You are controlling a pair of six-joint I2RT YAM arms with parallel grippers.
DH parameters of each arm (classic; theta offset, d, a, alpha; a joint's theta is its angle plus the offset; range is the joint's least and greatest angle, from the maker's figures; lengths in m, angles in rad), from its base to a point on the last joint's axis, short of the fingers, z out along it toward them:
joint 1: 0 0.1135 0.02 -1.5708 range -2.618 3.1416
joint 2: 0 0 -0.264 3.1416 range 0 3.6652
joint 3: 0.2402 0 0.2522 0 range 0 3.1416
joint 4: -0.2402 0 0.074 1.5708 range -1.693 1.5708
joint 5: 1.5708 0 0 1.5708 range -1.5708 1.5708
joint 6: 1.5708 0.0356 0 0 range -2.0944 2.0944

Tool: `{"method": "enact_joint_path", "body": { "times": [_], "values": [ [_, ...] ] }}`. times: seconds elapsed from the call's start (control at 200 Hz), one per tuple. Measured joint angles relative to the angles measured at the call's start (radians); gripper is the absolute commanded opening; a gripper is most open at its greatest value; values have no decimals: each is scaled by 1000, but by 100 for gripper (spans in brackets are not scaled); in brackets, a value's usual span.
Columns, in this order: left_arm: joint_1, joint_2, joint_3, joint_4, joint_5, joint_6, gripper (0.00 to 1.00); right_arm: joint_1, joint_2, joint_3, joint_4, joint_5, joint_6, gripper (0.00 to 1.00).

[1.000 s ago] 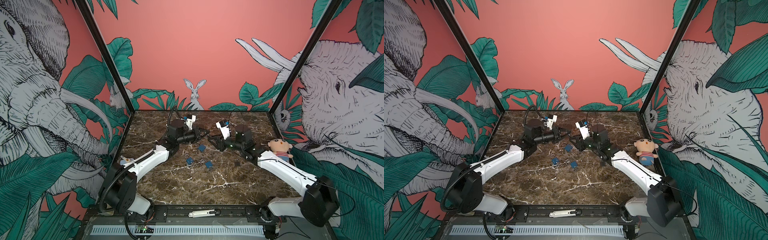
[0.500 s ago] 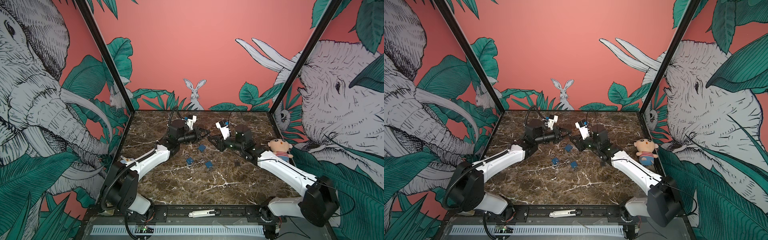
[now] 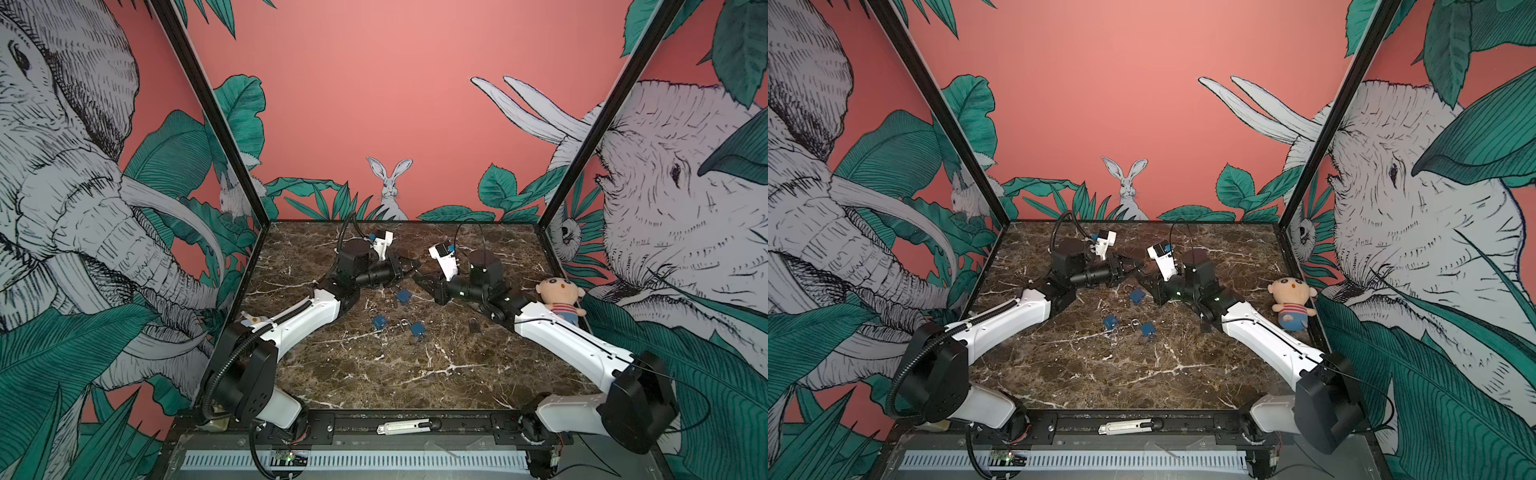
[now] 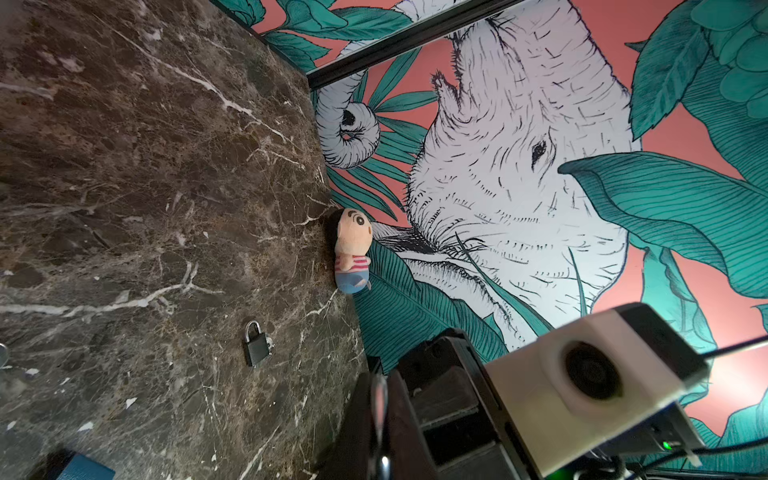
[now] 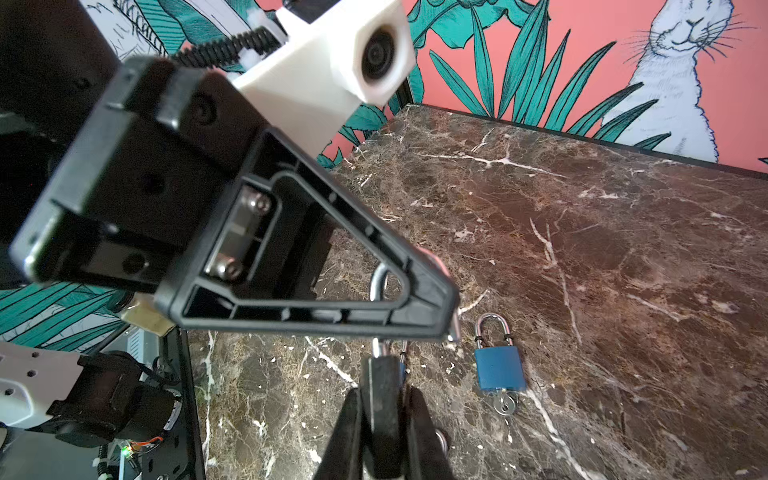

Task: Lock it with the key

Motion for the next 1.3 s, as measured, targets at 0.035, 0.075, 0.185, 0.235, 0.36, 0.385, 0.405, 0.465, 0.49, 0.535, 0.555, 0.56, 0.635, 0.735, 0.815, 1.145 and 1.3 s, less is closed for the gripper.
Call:
{"method": "enact_joint_path", "body": {
  "times": [0.035, 0.075, 0.185, 0.235, 0.36, 0.385, 0.405, 0.465, 0.49, 0.535, 0.555, 0.56, 0.635, 0.735, 0.815, 1.145, 1.3],
  "values": [
    [5, -3, 5, -12, 0, 10, 40, -3, 0, 6, -20, 6, 1, 0],
    [13, -7, 11, -24, -1, 21, 42, -7, 0, 13, -42, 8, 1, 0],
    [55, -42, 18, -64, -8, 70, 44, -17, -2, 38, -113, 11, -3, 0],
    [76, -64, 18, -89, -14, 97, 44, -22, -5, 48, -145, 7, -8, 0],
    [108, -127, 21, -171, -26, 211, 41, -29, -10, 75, -235, -26, -27, 0],
    [108, -138, 24, -190, -27, 241, 40, -30, -12, 79, -251, -36, -29, 0],
    [108, -145, 24, -197, -26, 259, 40, -31, -15, 80, -261, -48, -31, 0],
    [108, -165, 25, -220, -17, 323, 39, -33, -24, 85, -291, -87, -35, 0],
    [108, -172, 25, -228, -9, 348, 39, -33, -27, 87, -301, -106, -36, 0],
    [108, -180, 25, -232, 8, 380, 36, -34, -33, 91, -319, -138, -39, 0],
    [108, -182, 24, -232, 16, 394, 35, -34, -35, 93, -327, -154, -40, 0],
    [108, -182, 24, -231, 18, 394, 34, -35, -35, 94, -328, -159, -40, 0],
    [108, -186, 19, -219, 53, 420, 33, -38, -37, 107, -351, -210, -40, 0],
    [105, -185, 0, -179, 105, 426, 33, -40, -38, 121, -368, -264, -39, 0],
    [100, -179, -7, -154, 142, 426, 33, -40, -38, 129, -372, -293, -38, 0],
    [67, -115, -7, -124, 244, 434, 37, -45, -38, 174, -378, -336, -24, 0],
    [67, -111, -6, -112, 266, 435, 37, -47, -31, 175, -380, -338, -23, 0]
  ]
}}
